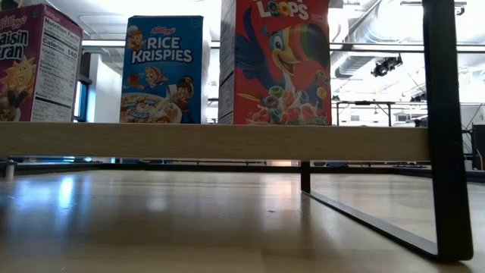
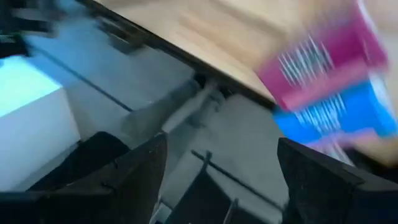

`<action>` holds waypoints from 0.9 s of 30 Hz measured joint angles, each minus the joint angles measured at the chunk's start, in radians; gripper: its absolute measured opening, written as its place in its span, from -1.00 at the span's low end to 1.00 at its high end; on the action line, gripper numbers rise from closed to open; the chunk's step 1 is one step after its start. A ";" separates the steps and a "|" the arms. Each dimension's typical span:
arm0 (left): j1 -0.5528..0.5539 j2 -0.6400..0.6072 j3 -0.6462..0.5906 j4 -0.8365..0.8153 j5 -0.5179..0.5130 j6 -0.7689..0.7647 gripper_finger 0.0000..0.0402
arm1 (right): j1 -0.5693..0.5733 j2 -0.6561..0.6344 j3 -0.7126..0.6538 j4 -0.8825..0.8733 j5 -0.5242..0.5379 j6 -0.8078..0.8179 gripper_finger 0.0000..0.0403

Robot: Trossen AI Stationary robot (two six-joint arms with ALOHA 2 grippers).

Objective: Stack cereal on shelf
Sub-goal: Put the purple cereal box on the shelf

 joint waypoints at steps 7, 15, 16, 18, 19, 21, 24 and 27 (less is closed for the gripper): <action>0.000 0.000 0.000 0.000 0.000 0.001 0.14 | 0.112 0.052 0.000 0.003 -0.033 0.219 0.48; 0.000 0.000 0.000 -0.001 0.000 0.001 0.14 | 0.117 0.058 0.000 -0.109 -0.091 0.234 0.48; 0.000 0.000 0.000 -0.001 0.000 0.001 0.14 | 0.117 0.058 0.000 -0.127 -0.099 0.238 0.48; 0.000 0.000 0.000 -0.001 0.000 0.001 0.14 | 0.109 0.058 0.000 -0.152 -0.126 0.248 0.48; 0.000 0.000 0.000 -0.001 0.000 0.001 0.14 | 0.106 0.058 0.000 -0.156 -0.140 0.253 0.48; 0.000 0.000 0.000 -0.001 0.000 -0.001 0.14 | 0.102 0.062 0.000 -0.154 -0.152 0.259 0.48; 0.000 0.000 0.000 -0.001 0.000 0.000 0.14 | 0.097 0.098 0.011 -0.153 -0.140 0.259 0.48; 0.000 0.000 0.000 -0.001 0.000 -0.001 0.14 | 0.099 0.160 0.067 -0.148 -0.137 0.256 0.48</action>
